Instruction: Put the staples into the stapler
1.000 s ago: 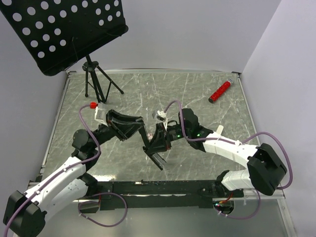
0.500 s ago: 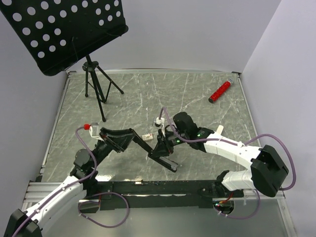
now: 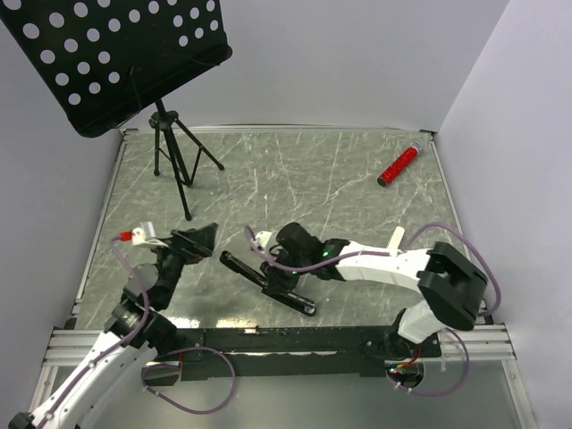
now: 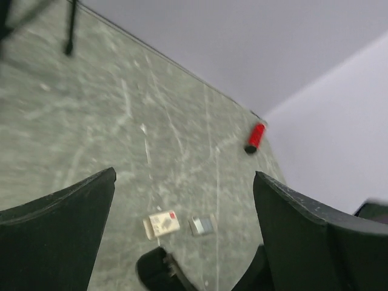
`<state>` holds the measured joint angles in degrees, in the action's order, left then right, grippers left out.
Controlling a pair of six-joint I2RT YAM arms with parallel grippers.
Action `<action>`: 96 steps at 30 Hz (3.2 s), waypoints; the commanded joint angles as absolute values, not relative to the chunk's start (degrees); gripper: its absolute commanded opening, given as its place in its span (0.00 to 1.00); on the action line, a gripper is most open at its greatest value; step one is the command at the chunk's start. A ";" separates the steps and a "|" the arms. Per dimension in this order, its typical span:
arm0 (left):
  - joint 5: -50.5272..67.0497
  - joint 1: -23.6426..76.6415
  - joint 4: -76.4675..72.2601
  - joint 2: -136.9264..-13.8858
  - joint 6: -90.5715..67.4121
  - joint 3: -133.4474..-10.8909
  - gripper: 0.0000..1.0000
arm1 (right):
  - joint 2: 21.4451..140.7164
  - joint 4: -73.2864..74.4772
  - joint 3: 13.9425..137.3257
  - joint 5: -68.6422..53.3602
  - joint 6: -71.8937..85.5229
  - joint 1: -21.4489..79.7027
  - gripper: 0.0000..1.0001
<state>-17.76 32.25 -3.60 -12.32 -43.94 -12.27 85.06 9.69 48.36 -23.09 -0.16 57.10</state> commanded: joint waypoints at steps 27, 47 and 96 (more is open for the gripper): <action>-43.86 31.99 12.22 -5.71 -16.70 -27.33 0.99 | 99.76 7.99 70.14 2.28 -0.17 67.68 0.58; -41.14 31.90 10.99 -6.77 -15.29 -26.90 0.99 | 91.31 33.92 68.81 14.15 18.19 48.08 0.53; -38.41 31.99 10.46 -8.00 -14.24 -26.63 0.99 | 107.23 37.53 75.76 10.98 19.07 47.55 0.25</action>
